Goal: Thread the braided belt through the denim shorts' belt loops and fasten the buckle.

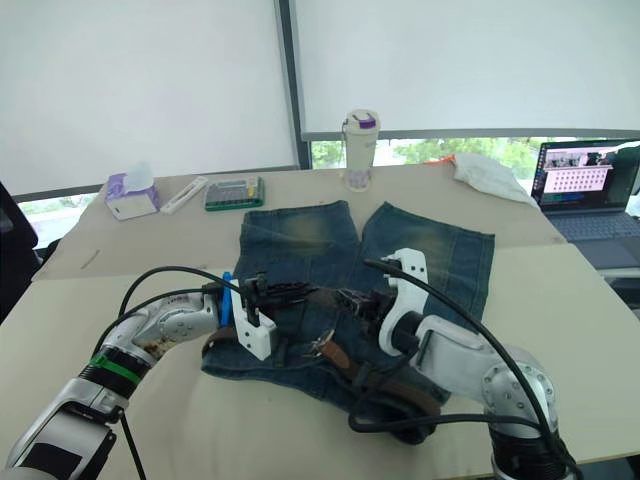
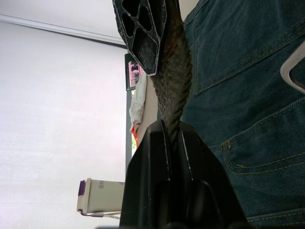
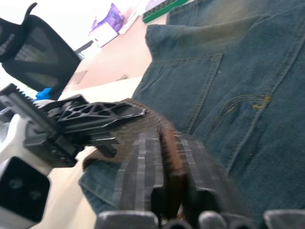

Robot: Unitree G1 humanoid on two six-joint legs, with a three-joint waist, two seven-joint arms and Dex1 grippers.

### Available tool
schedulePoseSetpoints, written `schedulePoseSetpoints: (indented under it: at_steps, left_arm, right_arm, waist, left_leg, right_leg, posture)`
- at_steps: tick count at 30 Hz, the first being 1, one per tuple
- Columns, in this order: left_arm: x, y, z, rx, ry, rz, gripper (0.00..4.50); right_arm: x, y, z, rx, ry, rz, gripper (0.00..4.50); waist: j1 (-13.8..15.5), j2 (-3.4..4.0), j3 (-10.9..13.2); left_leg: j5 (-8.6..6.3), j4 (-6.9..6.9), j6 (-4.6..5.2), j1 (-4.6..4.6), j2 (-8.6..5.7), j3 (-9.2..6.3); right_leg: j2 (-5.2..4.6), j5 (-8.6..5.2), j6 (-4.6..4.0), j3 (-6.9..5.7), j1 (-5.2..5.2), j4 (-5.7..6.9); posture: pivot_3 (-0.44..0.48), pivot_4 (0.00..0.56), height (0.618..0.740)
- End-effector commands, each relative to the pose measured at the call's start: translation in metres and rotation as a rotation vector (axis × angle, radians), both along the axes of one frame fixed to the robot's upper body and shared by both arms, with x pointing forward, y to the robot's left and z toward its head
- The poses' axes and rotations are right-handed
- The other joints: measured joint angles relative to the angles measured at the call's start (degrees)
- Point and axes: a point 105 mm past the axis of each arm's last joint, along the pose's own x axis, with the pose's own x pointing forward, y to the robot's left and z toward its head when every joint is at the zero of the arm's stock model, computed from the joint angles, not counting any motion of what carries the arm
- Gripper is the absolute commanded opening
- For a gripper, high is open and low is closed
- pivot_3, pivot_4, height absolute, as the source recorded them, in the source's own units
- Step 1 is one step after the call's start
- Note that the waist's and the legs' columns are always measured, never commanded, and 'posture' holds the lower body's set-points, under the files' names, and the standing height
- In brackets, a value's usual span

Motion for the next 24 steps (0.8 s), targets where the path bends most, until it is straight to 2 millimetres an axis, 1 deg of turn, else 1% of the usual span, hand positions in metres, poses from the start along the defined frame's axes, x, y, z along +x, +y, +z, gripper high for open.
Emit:
schedulePoseSetpoints:
  at_steps: [1,3,4,5,6,7,9,10,12,13,15,17,18,20,22,24]
  left_arm:
    - [0.000,-0.001,0.016,-0.044,-0.024,-0.015,0.00]
    - [-0.001,0.000,0.014,-0.060,0.063,-0.013,0.00]
    - [-0.002,0.001,0.014,-0.079,0.132,-0.010,0.36]
    - [0.000,0.003,0.017,-0.124,0.240,0.013,0.78]
    - [0.000,0.005,0.021,-0.170,0.351,0.031,1.07]
    - [0.001,0.008,0.023,-0.215,0.490,0.054,1.41]
    - [0.002,0.016,0.027,-0.313,0.827,0.103,2.05]
    - [0.000,0.022,0.030,-0.378,1.056,0.120,2.43]
    - [-0.014,0.034,0.039,-0.469,1.476,0.089,2.43]
    - [-0.022,0.037,0.044,-0.488,1.614,0.060,2.43]
    - [-0.035,0.042,0.051,-0.505,1.808,0.018,2.43]
    - [-0.044,0.044,0.051,-0.505,1.920,0.027,2.43]
    - [-0.046,0.044,0.042,-0.520,1.988,0.065,2.43]
    - [-0.044,0.043,0.024,-0.585,2.129,0.155,2.43]
    - [-0.046,0.038,0.021,-0.620,2.173,0.157,2.43]
    - [-0.046,0.034,0.017,-0.648,2.168,0.188,2.43]
  right_arm:
    - [-0.006,0.006,0.010,0.029,-0.035,0.041,0.02]
    - [-0.005,0.006,0.010,0.026,-0.038,0.039,0.02]
    - [-0.005,0.005,0.010,0.023,-0.040,0.037,0.01]
    - [-0.004,0.005,0.011,0.019,-0.047,0.035,0.00]
    - [-0.004,0.004,0.011,0.016,-0.054,0.033,0.00]
    - [-0.003,0.004,0.012,0.013,-0.060,0.030,0.00]
    - [-0.002,0.002,0.013,0.004,-0.074,0.025,0.00]
    - [-0.002,0.001,0.013,-0.001,-0.082,0.024,0.00]
    - [-0.001,-0.001,0.013,-0.019,-0.098,0.026,0.00]
    - [-0.001,-0.002,0.013,-0.024,-0.105,0.027,0.00]
    - [-0.001,0.000,0.014,-0.017,-0.115,0.037,0.00]
    - [-0.001,0.002,0.015,-0.011,-0.124,0.050,0.00]
    - [-0.003,0.006,0.017,0.000,-0.132,0.075,0.00]
    - [-0.007,0.013,0.021,0.013,-0.150,0.120,0.00]
    - [-0.009,0.016,0.022,0.025,-0.155,0.141,0.00]
    - [-0.011,0.018,0.023,0.034,-0.157,0.150,0.00]
  waist:
    - [0.0,0.00,0.0]
    - [0.0,0.00,0.0]
    - [0.0,0.00,0.0]
    - [-0.1,0.02,0.0]
    - [-0.3,0.03,0.0]
    - [-0.5,0.04,0.0]
    - [-0.7,0.05,0.0]
    - [-0.8,0.06,0.0]
    - [-1.4,0.11,0.0]
    - [-1.6,0.13,0.1]
    - [-1.9,0.23,0.1]
    - [-1.9,0.25,0.1]
    - [-1.9,0.25,0.1]
    - [-1.8,0.30,0.0]
    - [-1.7,0.30,0.0]
    - [-1.4,0.29,0.0]
  left_leg:
    - [0.00,0.00,0.00,0.00,0.00,0.00]
    - [0.00,0.00,0.00,0.00,0.00,0.00]
    - [0.00,0.01,0.00,0.00,0.00,0.00]
    - [0.00,0.00,0.00,0.00,0.00,0.00]
    - [-0.01,0.00,0.02,-0.01,0.00,0.00]
    - [-0.02,0.01,0.03,-0.02,0.01,-0.01]
    - [-0.03,0.01,0.05,-0.03,0.02,-0.06]
    - [-0.04,0.02,0.07,-0.04,0.03,-0.08]
    - [-0.08,0.03,0.14,-0.03,0.06,-0.14]
    - [-0.08,0.02,0.14,0.03,0.06,-0.20]
    - [-0.09,0.00,0.15,0.03,0.04,-0.28]
    - [-0.08,0.00,0.14,0.06,0.01,-0.31]
    - [-0.07,0.01,0.12,0.08,0.00,-0.31]
    - [-0.06,0.03,0.10,0.09,-0.02,-0.30]
    - [-0.05,0.04,0.08,0.12,-0.02,-0.28]
    - [-0.04,0.06,0.05,0.08,-0.02,-0.28]
  right_leg:
    - [0.00,0.00,0.00,0.00,0.00,0.00]
    - [-0.01,0.00,0.00,0.00,0.01,0.00]
    - [-0.01,0.00,0.00,0.00,0.00,0.00]
    - [-0.01,0.00,0.00,0.00,0.00,0.00]
    - [-0.02,0.00,0.00,0.00,-0.01,0.01]
    - [-0.02,0.00,0.00,0.00,-0.01,0.02]
    - [0.00,0.00,0.01,-0.01,-0.02,0.02]
    - [0.05,-0.01,0.02,-0.02,-0.02,0.03]
    - [0.15,-0.03,0.04,-0.03,-0.04,0.07]
    - [0.18,-0.05,0.07,-0.05,-0.02,0.09]
    - [0.22,-0.08,0.11,-0.09,-0.03,0.10]
    - [0.23,-0.08,0.12,-0.14,-0.01,0.10]
    - [0.22,-0.08,0.12,-0.14,0.01,0.09]
    - [0.20,-0.08,0.12,-0.10,0.04,0.08]
    - [0.18,-0.08,0.12,-0.03,0.05,0.06]
    - [0.17,-0.08,0.11,-0.01,0.01,0.08]
  posture:
    - [0.000,0.150,0.740]
    - [0.000,0.150,0.740]
    - [0.000,0.150,0.740]
    - [0.000,0.150,0.740]
    - [0.000,0.150,0.740]
    - [0.000,0.150,0.740]
    - [0.000,0.150,0.740]
    - [0.000,0.150,0.740]
    - [0.000,0.150,0.740]
    - [0.000,0.150,0.740]
    - [0.000,0.150,0.740]
    - [0.000,0.150,0.740]
    - [0.000,0.150,0.740]
    - [0.000,0.150,0.740]
    - [0.000,0.150,0.740]
    - [0.000,0.150,0.740]
